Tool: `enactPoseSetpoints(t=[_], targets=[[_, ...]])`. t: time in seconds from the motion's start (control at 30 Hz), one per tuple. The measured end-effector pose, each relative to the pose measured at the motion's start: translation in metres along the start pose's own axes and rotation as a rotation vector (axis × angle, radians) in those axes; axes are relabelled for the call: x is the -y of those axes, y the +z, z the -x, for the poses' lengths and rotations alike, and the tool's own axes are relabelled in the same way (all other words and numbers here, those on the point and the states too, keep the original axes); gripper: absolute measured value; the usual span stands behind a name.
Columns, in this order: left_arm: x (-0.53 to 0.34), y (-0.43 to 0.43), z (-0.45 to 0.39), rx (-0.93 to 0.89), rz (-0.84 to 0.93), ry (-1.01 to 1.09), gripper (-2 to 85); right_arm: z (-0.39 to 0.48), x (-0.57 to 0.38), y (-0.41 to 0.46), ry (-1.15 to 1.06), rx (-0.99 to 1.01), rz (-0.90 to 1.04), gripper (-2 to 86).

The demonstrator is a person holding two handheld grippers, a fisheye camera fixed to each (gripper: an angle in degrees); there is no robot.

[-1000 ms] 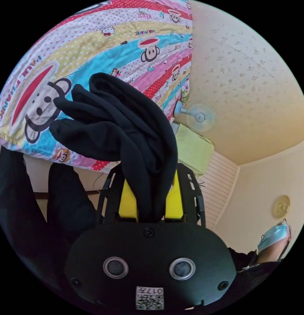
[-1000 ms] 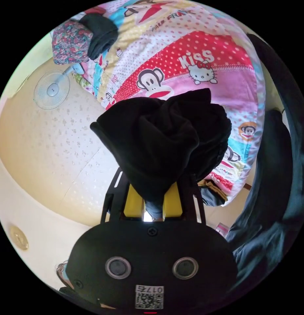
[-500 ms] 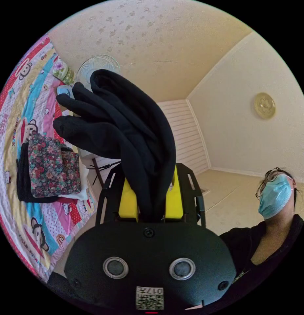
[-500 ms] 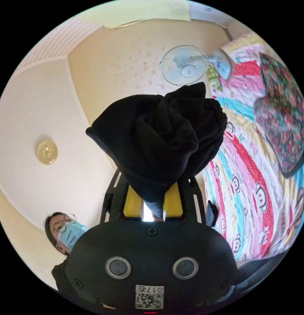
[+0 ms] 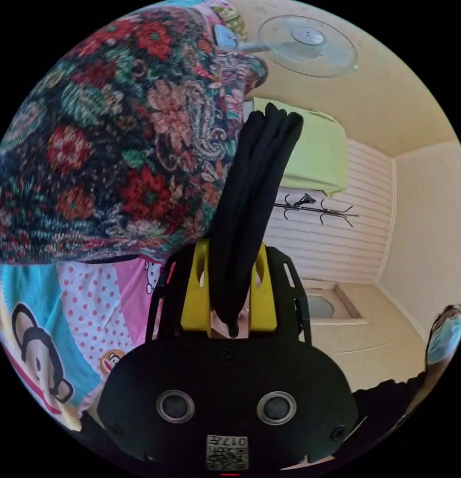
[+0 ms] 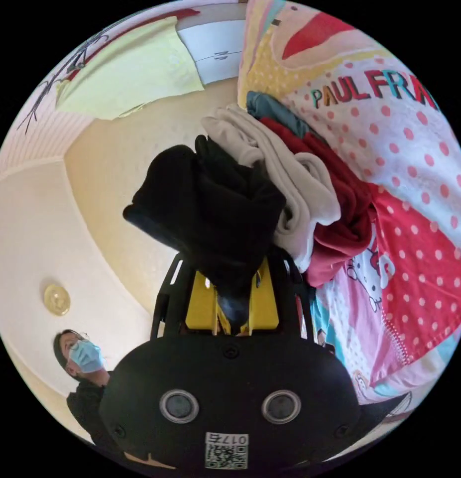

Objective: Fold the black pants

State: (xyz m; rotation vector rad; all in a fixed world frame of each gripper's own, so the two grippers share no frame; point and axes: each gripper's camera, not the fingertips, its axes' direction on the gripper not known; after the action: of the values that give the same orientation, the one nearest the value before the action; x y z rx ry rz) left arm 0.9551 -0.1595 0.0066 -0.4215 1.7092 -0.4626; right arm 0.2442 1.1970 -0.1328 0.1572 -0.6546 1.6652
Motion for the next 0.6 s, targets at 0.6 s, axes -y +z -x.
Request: enactPoseSetpoints(t=[0.6], targets=[[-0.212,-0.324,-0.044,0.819,0.032,0.011,-1.0,0.157,-0.164,0.101,-0.213,-0.456,0.711,1.1]])
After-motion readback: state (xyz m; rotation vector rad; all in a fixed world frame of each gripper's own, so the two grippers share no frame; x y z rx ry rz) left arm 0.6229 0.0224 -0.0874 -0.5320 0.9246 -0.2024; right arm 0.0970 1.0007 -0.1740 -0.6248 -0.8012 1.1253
